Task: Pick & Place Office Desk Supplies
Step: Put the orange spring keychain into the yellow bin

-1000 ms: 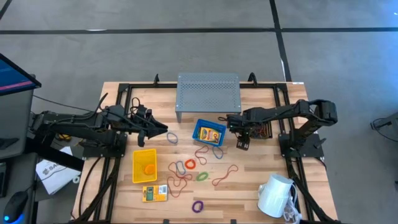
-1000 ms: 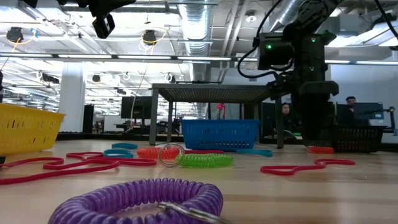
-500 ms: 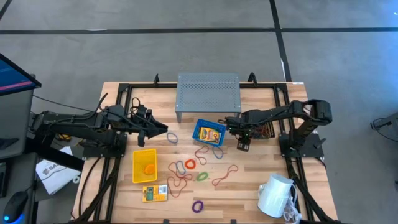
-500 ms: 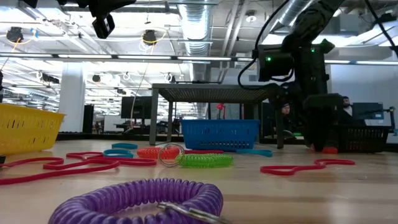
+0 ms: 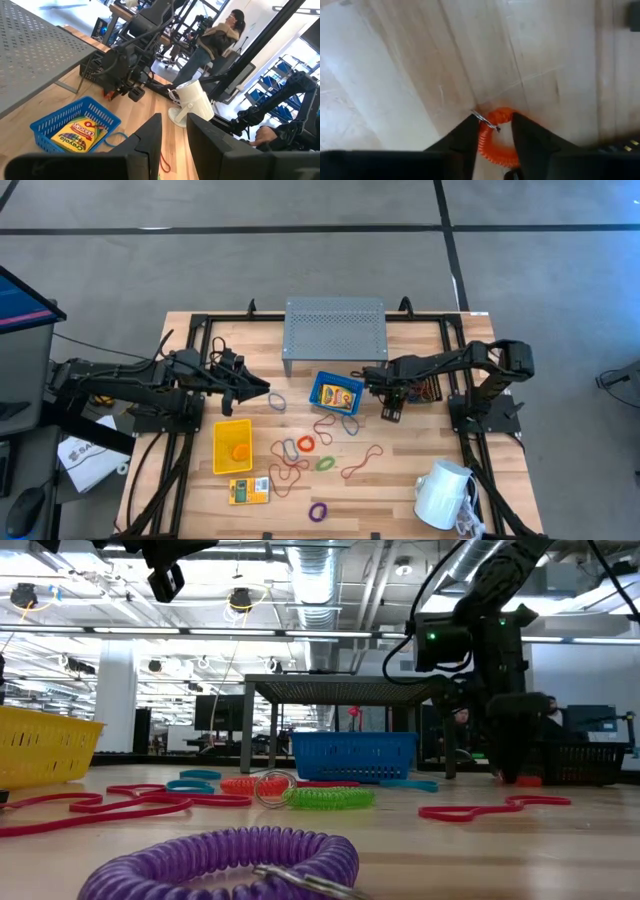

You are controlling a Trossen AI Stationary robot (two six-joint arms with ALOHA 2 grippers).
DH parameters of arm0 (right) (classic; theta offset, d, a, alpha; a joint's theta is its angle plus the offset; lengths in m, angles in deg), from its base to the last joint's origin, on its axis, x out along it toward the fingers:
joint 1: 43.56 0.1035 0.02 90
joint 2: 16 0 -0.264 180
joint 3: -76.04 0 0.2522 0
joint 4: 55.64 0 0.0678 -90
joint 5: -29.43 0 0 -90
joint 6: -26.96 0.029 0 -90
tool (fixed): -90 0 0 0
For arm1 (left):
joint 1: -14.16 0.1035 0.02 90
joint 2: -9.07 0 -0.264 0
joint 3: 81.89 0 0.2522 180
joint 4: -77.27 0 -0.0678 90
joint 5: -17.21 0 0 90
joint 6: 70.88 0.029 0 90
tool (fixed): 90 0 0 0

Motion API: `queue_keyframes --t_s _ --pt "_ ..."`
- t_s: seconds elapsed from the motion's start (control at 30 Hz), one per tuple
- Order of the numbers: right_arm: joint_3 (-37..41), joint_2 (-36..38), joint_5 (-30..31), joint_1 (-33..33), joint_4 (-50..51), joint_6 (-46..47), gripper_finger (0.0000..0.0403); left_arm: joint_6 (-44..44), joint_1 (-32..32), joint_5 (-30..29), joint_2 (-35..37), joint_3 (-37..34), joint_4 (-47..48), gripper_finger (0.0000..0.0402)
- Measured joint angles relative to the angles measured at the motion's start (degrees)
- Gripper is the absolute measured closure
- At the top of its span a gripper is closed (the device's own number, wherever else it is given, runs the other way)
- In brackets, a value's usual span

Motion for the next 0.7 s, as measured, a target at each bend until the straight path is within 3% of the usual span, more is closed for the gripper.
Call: queue_keyframes --t_s 0.17,0.47,0.7 --pt "0.1 0.0 -1.8 0.0 -0.5 0.0 0.0386 0.0 0.0 0.0 0.0 0.0 0.0 0.0316" --pt "0.1 0.2 -3.8 0.9 -1.0 1.5 0.0395 0.0 0.0 0.0 0.0 0.0 0.0 0.0316" --pt "-2.2 1.7 -9.8 3.6 -0.6 1.9 0.0398 0.0 0.0 0.0 0.0 0.0 0.0 0.0316"
